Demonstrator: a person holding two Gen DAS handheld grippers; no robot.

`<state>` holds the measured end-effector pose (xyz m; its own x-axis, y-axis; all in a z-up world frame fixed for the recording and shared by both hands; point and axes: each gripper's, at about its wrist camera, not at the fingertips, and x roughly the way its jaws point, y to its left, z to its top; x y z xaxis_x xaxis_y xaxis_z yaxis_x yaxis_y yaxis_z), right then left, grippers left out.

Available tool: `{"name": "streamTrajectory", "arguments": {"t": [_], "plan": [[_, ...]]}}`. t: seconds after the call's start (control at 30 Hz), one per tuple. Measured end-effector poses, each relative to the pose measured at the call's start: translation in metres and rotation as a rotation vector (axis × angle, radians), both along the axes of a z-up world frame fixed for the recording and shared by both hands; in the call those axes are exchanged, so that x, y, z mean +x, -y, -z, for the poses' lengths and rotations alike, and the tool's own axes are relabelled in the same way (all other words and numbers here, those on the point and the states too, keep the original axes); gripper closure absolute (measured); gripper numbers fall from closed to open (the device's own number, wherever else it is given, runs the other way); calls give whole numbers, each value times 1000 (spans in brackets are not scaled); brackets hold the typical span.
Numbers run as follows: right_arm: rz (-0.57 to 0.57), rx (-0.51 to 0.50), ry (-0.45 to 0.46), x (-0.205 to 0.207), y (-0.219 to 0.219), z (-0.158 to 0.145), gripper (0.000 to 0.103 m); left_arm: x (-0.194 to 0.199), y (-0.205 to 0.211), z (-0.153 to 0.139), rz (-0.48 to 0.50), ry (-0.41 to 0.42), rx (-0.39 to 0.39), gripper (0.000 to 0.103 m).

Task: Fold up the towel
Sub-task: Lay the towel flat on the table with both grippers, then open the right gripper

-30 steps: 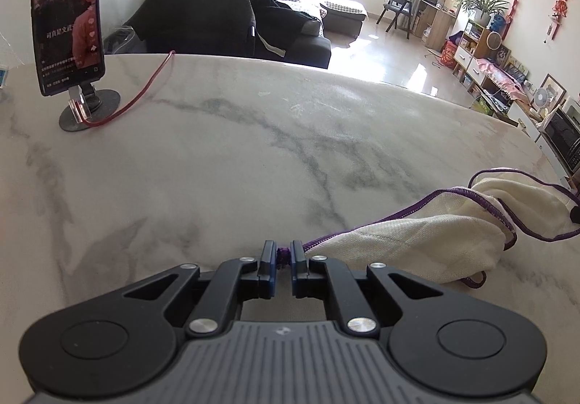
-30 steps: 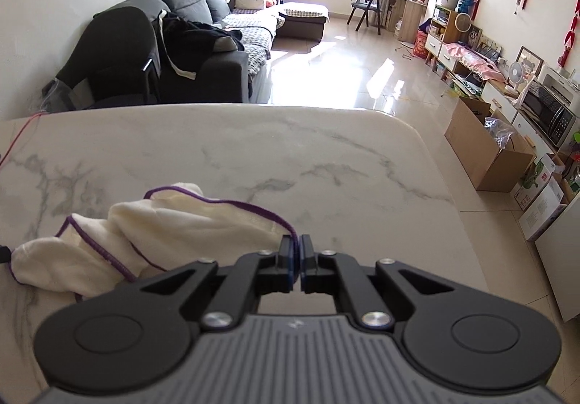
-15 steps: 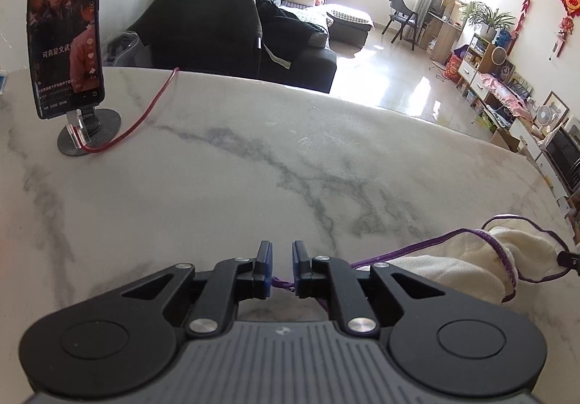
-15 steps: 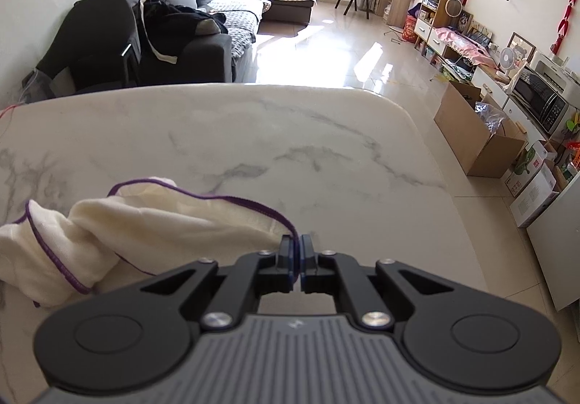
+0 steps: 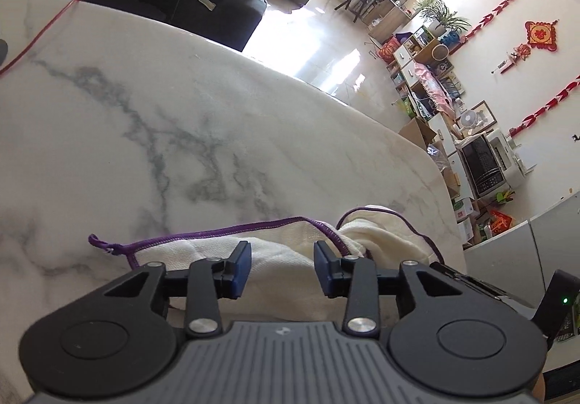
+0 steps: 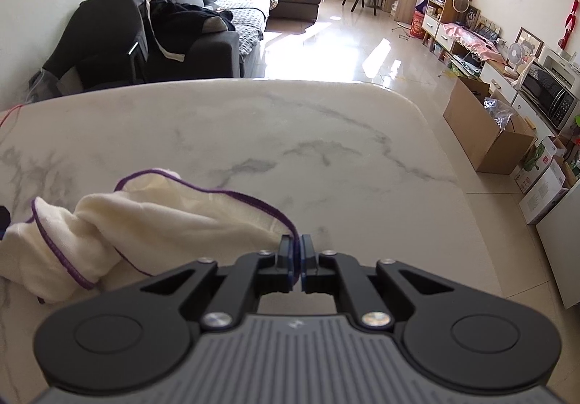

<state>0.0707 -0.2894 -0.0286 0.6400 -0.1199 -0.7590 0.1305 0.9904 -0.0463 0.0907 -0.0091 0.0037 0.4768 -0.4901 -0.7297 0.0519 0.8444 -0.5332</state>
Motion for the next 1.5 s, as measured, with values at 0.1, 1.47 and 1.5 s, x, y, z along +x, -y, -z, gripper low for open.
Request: {"name": "streamTrajectory", "arguments": {"t": [0.1,1.47,1.5], "plan": [[-4,5,-2,0,0,1,98,4,6,0,-14,-10,-21,50],[9,45,18,-23,11,-3,97,-31,8,-17,-41,69,6,100],[11,44,17,-24,11,-3,97,-35,4,-17,-44,70,10,100]]}}
